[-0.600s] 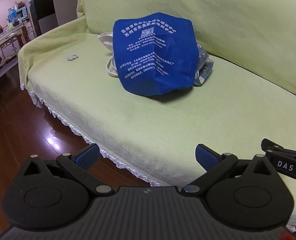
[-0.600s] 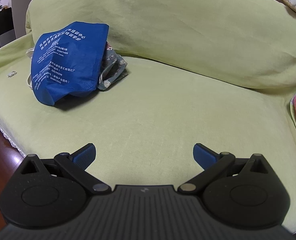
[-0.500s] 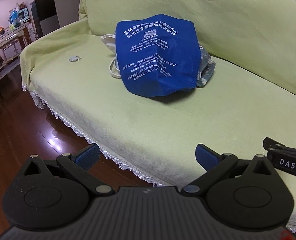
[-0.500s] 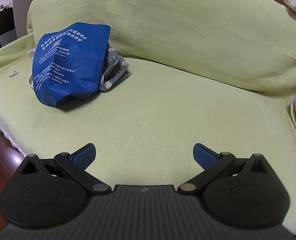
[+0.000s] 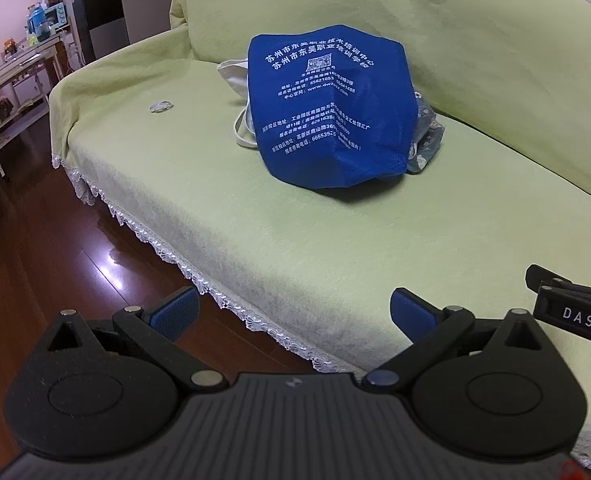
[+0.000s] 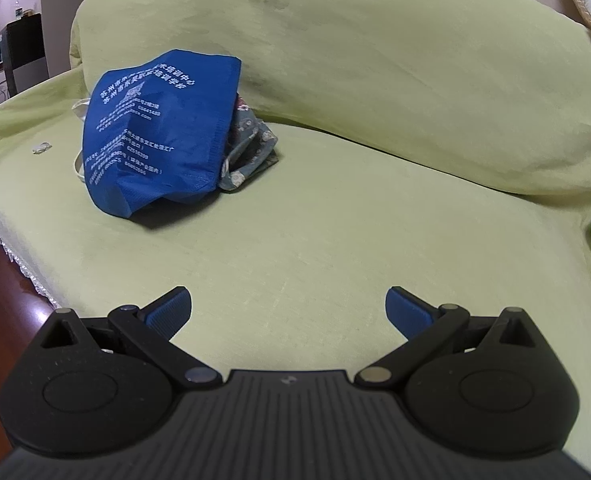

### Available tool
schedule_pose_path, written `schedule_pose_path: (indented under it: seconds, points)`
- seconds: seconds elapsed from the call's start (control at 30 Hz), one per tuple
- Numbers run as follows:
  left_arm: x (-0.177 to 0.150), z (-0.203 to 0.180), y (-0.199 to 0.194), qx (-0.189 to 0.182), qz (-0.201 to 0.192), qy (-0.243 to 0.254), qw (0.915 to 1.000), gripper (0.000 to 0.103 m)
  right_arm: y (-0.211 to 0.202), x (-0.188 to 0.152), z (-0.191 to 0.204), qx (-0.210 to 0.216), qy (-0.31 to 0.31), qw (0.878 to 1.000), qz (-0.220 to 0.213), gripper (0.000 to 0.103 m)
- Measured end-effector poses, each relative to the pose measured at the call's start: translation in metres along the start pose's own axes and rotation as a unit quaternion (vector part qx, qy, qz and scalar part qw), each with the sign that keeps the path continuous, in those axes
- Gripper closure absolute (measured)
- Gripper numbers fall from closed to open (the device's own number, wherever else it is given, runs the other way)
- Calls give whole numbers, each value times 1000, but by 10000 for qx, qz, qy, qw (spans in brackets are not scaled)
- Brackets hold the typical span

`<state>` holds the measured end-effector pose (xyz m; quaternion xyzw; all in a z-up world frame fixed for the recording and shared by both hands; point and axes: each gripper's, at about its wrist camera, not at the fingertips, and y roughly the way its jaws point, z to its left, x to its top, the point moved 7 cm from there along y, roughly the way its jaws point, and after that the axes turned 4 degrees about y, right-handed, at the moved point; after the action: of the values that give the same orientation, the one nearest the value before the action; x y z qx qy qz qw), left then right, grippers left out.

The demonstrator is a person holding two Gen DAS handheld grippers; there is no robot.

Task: Fold shopping bag
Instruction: 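Move both grippers toward the stuffed blue bag on the sofa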

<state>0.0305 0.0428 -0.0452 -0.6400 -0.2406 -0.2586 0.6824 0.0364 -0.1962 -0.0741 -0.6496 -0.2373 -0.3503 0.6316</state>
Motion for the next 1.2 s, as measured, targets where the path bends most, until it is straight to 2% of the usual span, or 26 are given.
schedule_pose_path:
  seconds: [0.23, 0.43, 0.63, 0.87, 1.0, 1.2]
  points:
    - [1, 3, 5, 4, 146, -58, 9999, 1, 2, 5, 7, 67, -67, 9999, -31, 0]
    - [-2, 2, 27, -66, 670, -14, 9977, 1, 9, 11, 3, 147, 19, 9999, -27, 0]
    - [-8, 4, 43, -26, 944, 66, 9955, 1, 20, 9, 7, 245, 89, 9996, 50, 0]
    - [-15, 10, 64, -333, 1318, -241, 9904, 1, 37, 0, 13, 383, 76, 9988, 291, 0]
    - [-18, 14, 76, -385, 1449, -355, 9881, 1, 52, -6, 15, 404, 92, 9980, 486, 0]
    - [-22, 25, 94, -390, 1512, -564, 9861, 1, 69, 4, 13, 713, 544, 9946, 519, 0]
